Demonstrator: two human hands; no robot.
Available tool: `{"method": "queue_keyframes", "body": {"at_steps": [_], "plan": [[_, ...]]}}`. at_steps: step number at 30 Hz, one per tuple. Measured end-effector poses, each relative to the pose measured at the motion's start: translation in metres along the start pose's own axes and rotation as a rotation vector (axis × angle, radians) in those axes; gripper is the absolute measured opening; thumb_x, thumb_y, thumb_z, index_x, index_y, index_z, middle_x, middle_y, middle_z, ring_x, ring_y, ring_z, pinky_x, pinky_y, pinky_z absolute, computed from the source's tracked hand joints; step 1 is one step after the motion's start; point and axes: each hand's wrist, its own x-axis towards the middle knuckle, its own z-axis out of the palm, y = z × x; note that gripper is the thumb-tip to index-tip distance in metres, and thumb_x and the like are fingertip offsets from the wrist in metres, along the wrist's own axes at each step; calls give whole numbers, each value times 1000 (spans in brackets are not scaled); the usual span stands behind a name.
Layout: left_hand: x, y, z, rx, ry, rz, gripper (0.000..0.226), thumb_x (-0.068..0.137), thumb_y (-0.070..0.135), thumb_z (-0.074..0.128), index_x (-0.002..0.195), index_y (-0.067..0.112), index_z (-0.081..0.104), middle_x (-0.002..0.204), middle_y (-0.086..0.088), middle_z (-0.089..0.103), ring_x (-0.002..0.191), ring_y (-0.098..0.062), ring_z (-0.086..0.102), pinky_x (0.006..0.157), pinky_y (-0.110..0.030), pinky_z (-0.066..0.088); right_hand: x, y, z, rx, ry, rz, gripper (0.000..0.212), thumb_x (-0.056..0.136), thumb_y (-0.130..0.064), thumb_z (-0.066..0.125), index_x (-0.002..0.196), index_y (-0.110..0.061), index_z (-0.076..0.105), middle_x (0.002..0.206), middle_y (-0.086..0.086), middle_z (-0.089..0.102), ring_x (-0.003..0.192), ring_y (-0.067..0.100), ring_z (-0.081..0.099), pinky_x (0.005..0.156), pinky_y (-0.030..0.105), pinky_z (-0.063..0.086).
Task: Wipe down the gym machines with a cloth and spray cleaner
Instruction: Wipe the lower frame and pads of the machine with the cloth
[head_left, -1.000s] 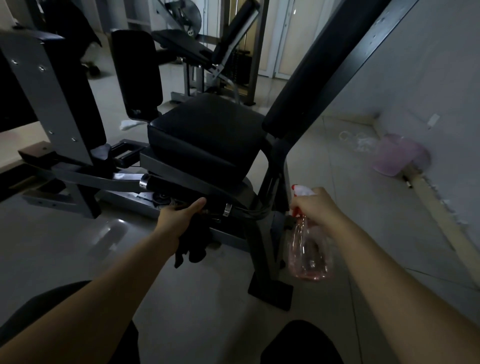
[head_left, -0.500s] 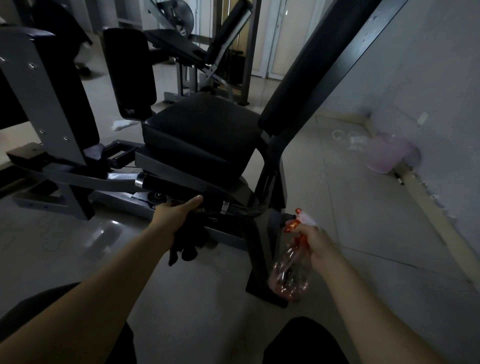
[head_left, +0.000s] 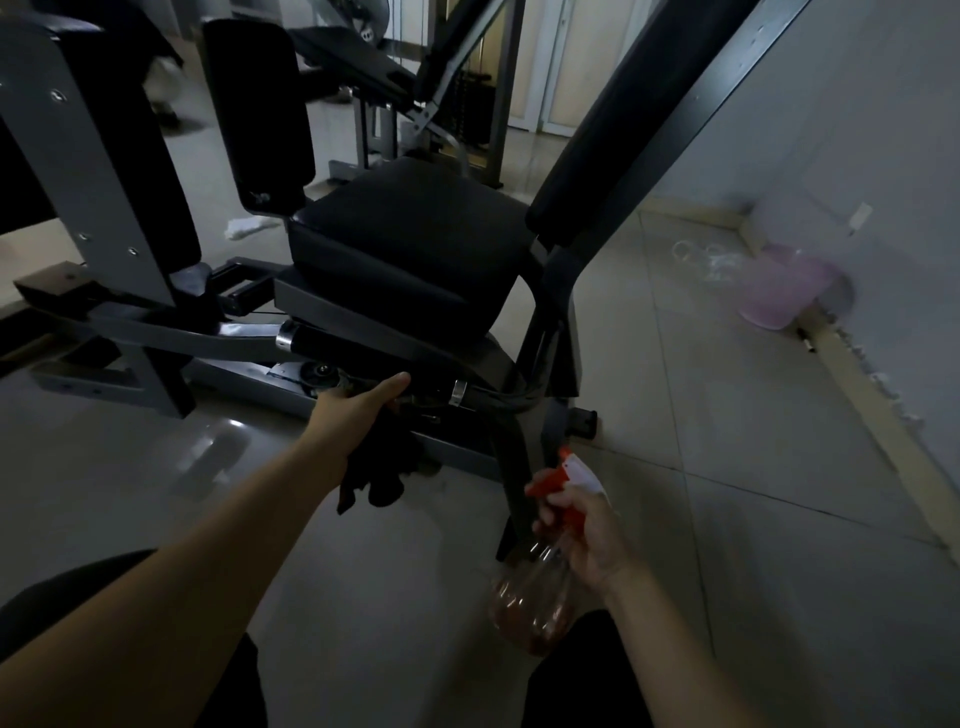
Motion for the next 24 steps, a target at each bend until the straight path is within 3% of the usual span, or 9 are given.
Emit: {"method": "queue_keyframes", "body": {"at_steps": [2,4,6,8,11,13,16,21,24], "plan": [[-3,2,-4,24,-25,-5,46,78,42,86,103,4,74,97,-17,76,90,-32,75,81,-41,61,2,-5,5,-68,-54,-14,48,72,-4,62,119,0,60,103,22,66,63,17,53,65,37,46],[-6,5,-8,46,-59,-7,39,81,39,84,102,8,74,94,-13,76,86,-28,75,73,-34,59,1,-18,14,-138,-126,-47,31,72,-6,61,102,1,66,99,21,66,63,17,53,65,37,45],[-9,7,-13,67,-76,3,31,84,34,82,100,9,75,92,-11,77,84,-26,76,70,-31,57,-1,-35,27,-244,-195,-59,20,82,-2,59,99,2,68,98,20,67,65,17,55,66,36,48],[-10,9,-20,95,-91,6,22,86,27,80,98,9,75,91,-13,76,80,-26,75,67,-30,56,1,-56,39,-437,-259,-82,18,87,-5,59,100,0,70,100,18,70,67,19,58,67,35,51],[-12,15,-28,153,-121,-9,14,89,18,74,97,6,73,90,-16,74,73,-24,72,59,-27,55,16,-92,55,-704,-282,-131,21,77,-15,67,94,-3,73,97,20,72,69,26,61,63,36,54],[-12,19,-35,176,-107,-4,7,90,11,70,92,6,73,87,-16,73,72,-24,70,59,-27,54,27,-114,68,-785,-300,-106,21,78,-10,71,97,-3,74,96,21,73,68,24,64,59,33,55],[-9,22,-46,223,-132,31,17,90,3,60,93,7,76,91,-18,72,79,-27,68,68,-31,56,38,-143,91,-1006,-366,-89,13,86,-8,69,95,0,73,92,18,74,69,18,65,57,24,53],[-6,21,-66,243,-134,15,27,90,0,55,107,11,72,97,-19,70,77,-25,66,68,-32,54,54,-165,127,-1159,-456,-16,13,85,-10,69,82,-21,76,87,16,73,61,19,62,57,31,53],[-2,19,-77,208,-103,7,27,88,-2,53,106,11,68,94,-20,66,74,-26,64,66,-32,51,65,-170,149,-1183,-481,-38,9,85,-10,67,90,-8,75,91,17,74,61,20,61,58,31,53]]}}
